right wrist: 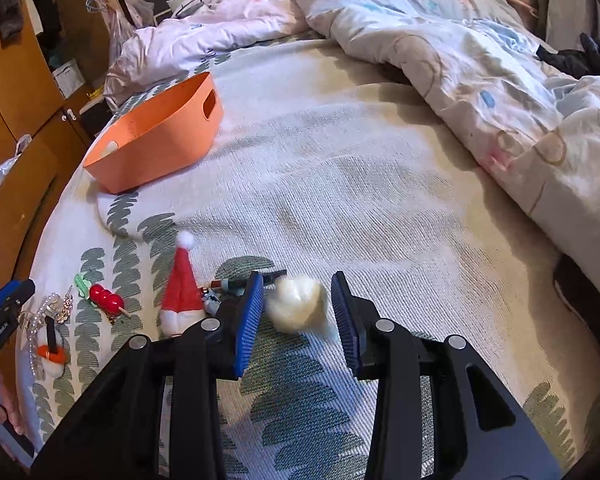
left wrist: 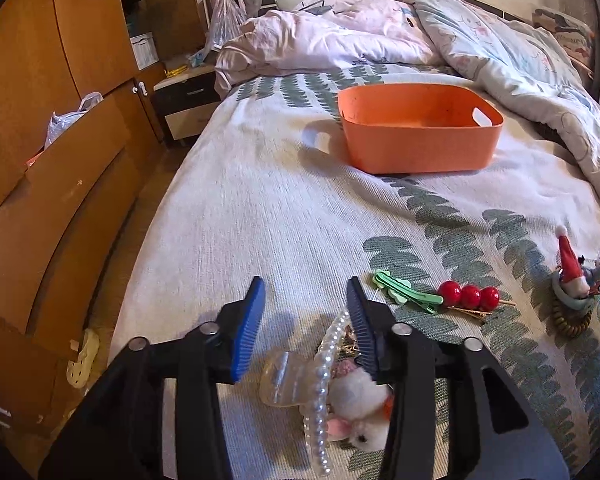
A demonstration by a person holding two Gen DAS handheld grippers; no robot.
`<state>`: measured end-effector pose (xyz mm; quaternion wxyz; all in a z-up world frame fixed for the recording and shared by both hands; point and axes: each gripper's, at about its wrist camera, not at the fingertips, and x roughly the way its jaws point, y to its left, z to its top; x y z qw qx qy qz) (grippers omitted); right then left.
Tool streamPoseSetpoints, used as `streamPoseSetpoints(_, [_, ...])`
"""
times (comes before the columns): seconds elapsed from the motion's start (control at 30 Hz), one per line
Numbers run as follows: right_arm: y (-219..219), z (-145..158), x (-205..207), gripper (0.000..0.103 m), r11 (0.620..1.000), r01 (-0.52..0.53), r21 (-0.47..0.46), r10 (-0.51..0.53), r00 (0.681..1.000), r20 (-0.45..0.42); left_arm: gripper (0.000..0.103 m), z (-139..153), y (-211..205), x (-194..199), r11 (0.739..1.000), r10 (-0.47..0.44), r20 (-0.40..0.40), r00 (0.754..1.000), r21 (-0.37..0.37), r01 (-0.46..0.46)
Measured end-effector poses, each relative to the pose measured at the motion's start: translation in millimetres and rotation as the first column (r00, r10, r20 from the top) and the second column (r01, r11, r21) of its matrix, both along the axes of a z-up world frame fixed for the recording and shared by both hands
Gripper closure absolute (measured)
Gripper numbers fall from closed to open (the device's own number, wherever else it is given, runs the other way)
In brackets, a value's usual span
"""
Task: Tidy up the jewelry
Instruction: 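Set the clip beside the white bird with left tool while right tool sets ornament by gnome, then move left tool to the black bead bracelet while right tool moves to the wristwatch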
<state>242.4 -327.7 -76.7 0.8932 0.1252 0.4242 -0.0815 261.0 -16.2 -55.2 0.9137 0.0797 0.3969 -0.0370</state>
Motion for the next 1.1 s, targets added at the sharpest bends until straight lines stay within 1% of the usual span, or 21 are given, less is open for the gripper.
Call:
streamPoseSetpoints(0.07, [-0.7, 1.6, -1.0, 0.055, 1.0, 0.005, 0.008, -0.005, 1.0, 0.003, 0.049, 3.4, 1.9, -1.1, 1.0, 0.008, 0.008, 1.0, -0.005, -0.008])
streamPoseSetpoints(0.1, [-1.3, 4.0, -2.6, 0.047, 1.0, 0.009, 0.015, -0.009, 1.0, 0.012, 0.045, 5.6, 3.3, -2.2, 1.0, 0.011, 0.013, 1.0, -0.012, -0.01])
streamPoseSetpoints(0.13, [-1.7, 7.8, -4.7, 0.042, 1.0, 0.013, 0.018, -0.014, 1.0, 0.026, 0.044, 6.9, 4.1, -2.6, 1.0, 0.013, 0.016, 1.0, -0.015, -0.013])
streamPoseSetpoints(0.27, [-0.3, 28.0, -13.8, 0.035, 1.0, 0.018, 0.018, -0.02, 0.996, 0.085, 0.035, 19.3, 10.1, -6.9, 0.999, 0.034, 0.039, 0.999, -0.029, -0.033])
streamPoseSetpoints(0.3, [0.3, 34.6, -17.3, 0.034, 1.0, 0.018, 0.022, -0.02, 0.994, 0.105, 0.035, 23.7, 12.0, -9.7, 0.999, 0.039, 0.048, 0.998, -0.033, -0.038])
streamPoseSetpoints(0.37, [1.7, 46.7, -23.6, 0.033, 0.999, 0.01, 0.035, -0.015, 0.991, 0.134, 0.033, 32.6, 14.4, -14.6, 0.999, 0.046, 0.065, 0.997, -0.029, -0.045])
streamPoseSetpoints(0.5, [7.8, 70.2, -38.9, 0.033, 0.998, -0.006, 0.056, -0.004, 0.983, 0.182, 0.021, 52.5, 20.0, -36.3, 0.997, 0.07, 0.114, 0.991, -0.032, -0.066])
streamPoseSetpoints(0.57, [12.5, 79.0, -48.3, 0.033, 0.998, -0.021, 0.058, 0.009, 0.978, 0.206, 0.021, 59.5, 19.8, -54.0, 0.997, 0.073, 0.144, 0.987, -0.024, -0.071])
streamPoseSetpoints(0.63, [19.2, 86.7, -59.8, 0.032, 0.999, -0.028, 0.033, 0.02, 0.974, 0.224, 0.019, 62.8, 17.8, -71.1, 0.998, 0.07, 0.167, 0.983, -0.006, -0.069])
streamPoseSetpoints(0.67, [21.8, 89.1, -65.4, 0.032, 0.999, -0.033, 0.026, 0.026, 0.973, 0.231, 0.017, 64.0, 16.4, -80.8, 0.997, 0.07, 0.179, 0.981, 0.004, -0.072])
streamPoseSetpoints(0.77, [28.6, 93.0, -80.8, 0.031, 0.998, -0.05, 0.034, 0.04, 0.97, 0.238, 0.017, 67.2, 13.8, -100.8, 0.998, 0.066, 0.194, 0.979, -0.015, -0.065])
streamPoseSetpoints(0.83, [31.7, 93.8, -94.9, 0.031, 0.998, -0.056, 0.043, 0.044, 0.969, 0.242, 0.016, 67.3, 9.8, -114.4, 0.998, 0.063, 0.186, 0.981, -0.029, -0.059])
streamPoseSetpoints(0.97, [39.7, 95.8, -116.6, 0.031, 0.997, -0.072, 0.031, 0.063, 0.968, 0.243, 0.015, 62.6, 5.9, -137.1, 0.998, 0.061, 0.176, 0.983, -0.036, -0.055])
streamPoseSetpoints(1.03, [42.3, 94.4, -131.3, 0.031, 0.995, -0.082, 0.049, 0.068, 0.968, 0.242, 0.015, 56.8, 7.8, -148.1, 0.997, 0.073, 0.167, 0.983, -0.035, -0.068])
streamPoseSetpoints(1.1, [46.8, 90.4, -147.2, 0.031, 0.994, -0.09, 0.057, 0.074, 0.969, 0.235, 0.015, 48.1, 13.2, -159.7, 0.996, 0.082, 0.142, 0.986, -0.054, -0.075])
